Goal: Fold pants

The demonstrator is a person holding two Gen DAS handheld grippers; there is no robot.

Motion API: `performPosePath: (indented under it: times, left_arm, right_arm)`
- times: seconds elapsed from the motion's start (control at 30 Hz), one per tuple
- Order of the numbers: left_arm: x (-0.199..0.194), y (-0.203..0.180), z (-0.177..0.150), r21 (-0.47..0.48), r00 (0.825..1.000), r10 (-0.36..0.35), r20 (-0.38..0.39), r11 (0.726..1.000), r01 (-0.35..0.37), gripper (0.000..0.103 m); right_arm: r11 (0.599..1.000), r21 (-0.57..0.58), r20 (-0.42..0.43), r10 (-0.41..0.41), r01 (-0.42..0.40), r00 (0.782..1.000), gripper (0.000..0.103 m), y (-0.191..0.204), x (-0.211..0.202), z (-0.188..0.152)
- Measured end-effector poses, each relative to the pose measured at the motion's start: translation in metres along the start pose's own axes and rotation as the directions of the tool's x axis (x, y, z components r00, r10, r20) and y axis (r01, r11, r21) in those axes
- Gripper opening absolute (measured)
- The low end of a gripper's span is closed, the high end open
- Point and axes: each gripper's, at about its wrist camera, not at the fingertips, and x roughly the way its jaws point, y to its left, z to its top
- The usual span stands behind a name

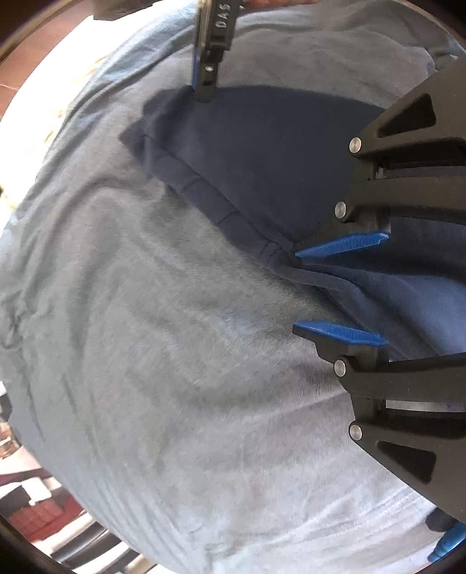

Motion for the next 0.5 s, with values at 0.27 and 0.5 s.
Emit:
performPosePath:
  times: [0.27,0.5]
  left_arm:
    - [-0.041,-0.010,-0.009,-0.008,0.997,0.019,0.081,1.000,-0.019,0.049]
    - [-0.064,0.007,-0.036,-0.010,0.997,0.035,0.074,0.999,-0.034,0.050]
  right_arm:
    - [0.996,0.086,0.057,-0.020,0.015,0.998,0.033,-0.016,-0.036,-0.008]
    - [0.997,0.028,0.074,0.068,-0.070,0.995,0.033,0.014,-0.056,-0.009]
